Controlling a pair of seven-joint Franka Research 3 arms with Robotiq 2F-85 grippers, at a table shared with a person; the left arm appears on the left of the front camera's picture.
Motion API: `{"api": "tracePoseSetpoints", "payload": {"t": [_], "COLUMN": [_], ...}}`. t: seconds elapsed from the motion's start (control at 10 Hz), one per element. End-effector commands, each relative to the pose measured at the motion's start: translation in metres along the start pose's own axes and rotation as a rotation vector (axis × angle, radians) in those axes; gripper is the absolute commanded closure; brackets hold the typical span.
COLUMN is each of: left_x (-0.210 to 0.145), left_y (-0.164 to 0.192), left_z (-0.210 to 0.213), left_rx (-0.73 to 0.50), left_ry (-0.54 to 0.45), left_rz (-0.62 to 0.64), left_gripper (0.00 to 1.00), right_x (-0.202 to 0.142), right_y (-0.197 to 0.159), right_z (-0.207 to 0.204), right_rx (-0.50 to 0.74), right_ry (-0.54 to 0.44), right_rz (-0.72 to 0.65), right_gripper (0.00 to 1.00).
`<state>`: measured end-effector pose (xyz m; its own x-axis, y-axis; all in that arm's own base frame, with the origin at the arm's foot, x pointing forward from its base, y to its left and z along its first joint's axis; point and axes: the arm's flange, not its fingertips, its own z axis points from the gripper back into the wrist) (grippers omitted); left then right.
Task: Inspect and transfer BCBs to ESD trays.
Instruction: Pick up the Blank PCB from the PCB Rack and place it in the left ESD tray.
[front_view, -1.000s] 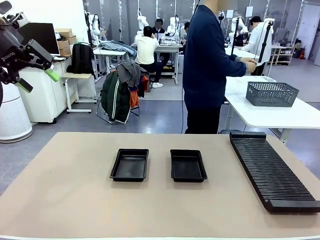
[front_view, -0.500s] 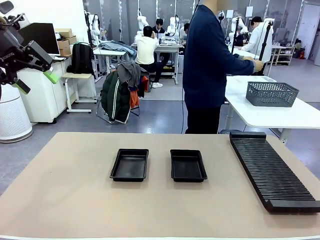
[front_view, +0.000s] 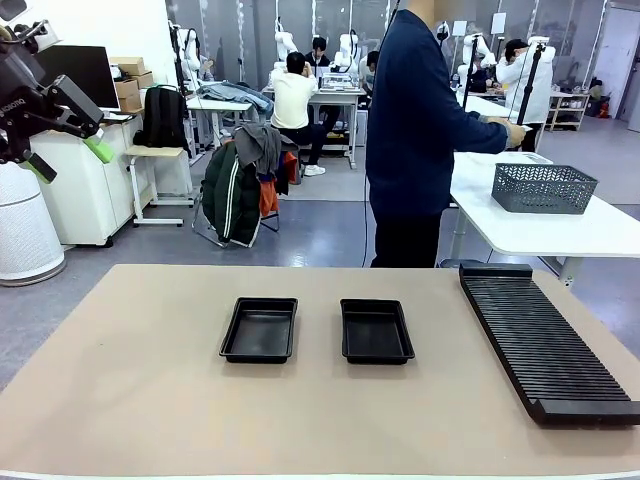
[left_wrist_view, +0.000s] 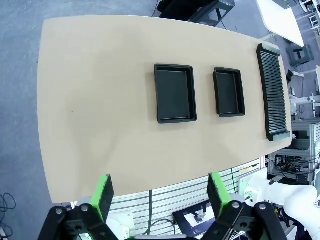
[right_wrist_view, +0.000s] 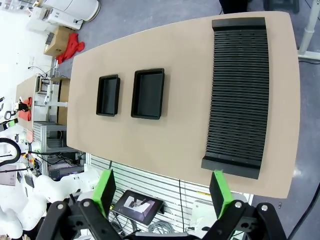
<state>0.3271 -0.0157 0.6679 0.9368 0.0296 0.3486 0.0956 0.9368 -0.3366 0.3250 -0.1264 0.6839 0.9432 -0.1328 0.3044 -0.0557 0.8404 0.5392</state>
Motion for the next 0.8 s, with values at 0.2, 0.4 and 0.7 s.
{"api": "tracePoseSetpoints", "payload": {"t": [0.2,0.4,0.7], "left_x": [0.0005,0.0005,0.0005], "left_y": [-0.0004,-0.0004,-0.0004], "left_z": [-0.0005,-0.0005,-0.0005], "left_rx": [-0.005,-0.005,-0.005], "left_ry": [-0.005,-0.005,-0.005], "left_rz": [0.001,0.001,0.001], "left_gripper": [0.0,0.0,0.0], "right_x": [-0.0007,-0.0007,-0.0007], "right_y": [0.0009,0.0009,0.0009], "right_z": [-0.0003,-0.0003,-0.0003], "right_rx": [0.0,0.0,0.0], "right_ry": [-0.001,-0.001,-0.001], "right_rz": [0.002,0.002,0.002], "right_gripper": [0.0,0.0,0.0]}}
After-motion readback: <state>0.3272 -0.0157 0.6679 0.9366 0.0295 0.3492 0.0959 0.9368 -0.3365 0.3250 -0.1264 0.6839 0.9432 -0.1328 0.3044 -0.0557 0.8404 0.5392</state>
